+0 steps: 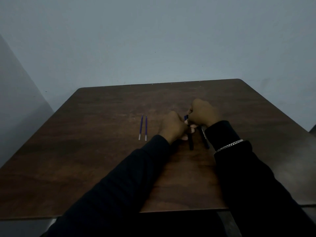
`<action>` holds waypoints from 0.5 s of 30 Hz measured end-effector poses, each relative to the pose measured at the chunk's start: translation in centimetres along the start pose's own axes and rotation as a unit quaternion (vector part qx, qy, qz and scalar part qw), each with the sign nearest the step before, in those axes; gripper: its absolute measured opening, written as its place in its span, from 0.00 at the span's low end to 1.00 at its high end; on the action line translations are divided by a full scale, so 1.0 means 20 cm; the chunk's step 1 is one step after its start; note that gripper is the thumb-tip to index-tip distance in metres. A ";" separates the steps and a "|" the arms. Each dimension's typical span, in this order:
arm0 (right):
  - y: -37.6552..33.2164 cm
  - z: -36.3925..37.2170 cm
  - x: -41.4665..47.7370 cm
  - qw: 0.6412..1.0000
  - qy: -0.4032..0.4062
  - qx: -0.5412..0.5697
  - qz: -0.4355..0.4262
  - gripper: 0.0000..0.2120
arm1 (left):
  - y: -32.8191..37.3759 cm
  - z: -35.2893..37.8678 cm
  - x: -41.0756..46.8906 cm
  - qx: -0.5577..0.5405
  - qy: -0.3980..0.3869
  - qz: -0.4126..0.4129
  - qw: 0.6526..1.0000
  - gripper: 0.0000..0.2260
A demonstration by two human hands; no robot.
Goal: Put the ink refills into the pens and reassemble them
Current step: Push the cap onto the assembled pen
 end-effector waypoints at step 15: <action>-0.01 0.00 -0.03 0.997 0.026 -0.072 -0.004 0.14 | -0.01 0.01 0.02 0.043 0.011 -0.002 0.999 0.08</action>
Point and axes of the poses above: each hand's wrist, its own x-axis towards the middle knuckle, its own z-axis out of the palm, y = z × x, the point moved 7 cm from there along x, towards the middle knuckle, and after that the axes turned 6 degrees about -y, right-handed, at the moved point
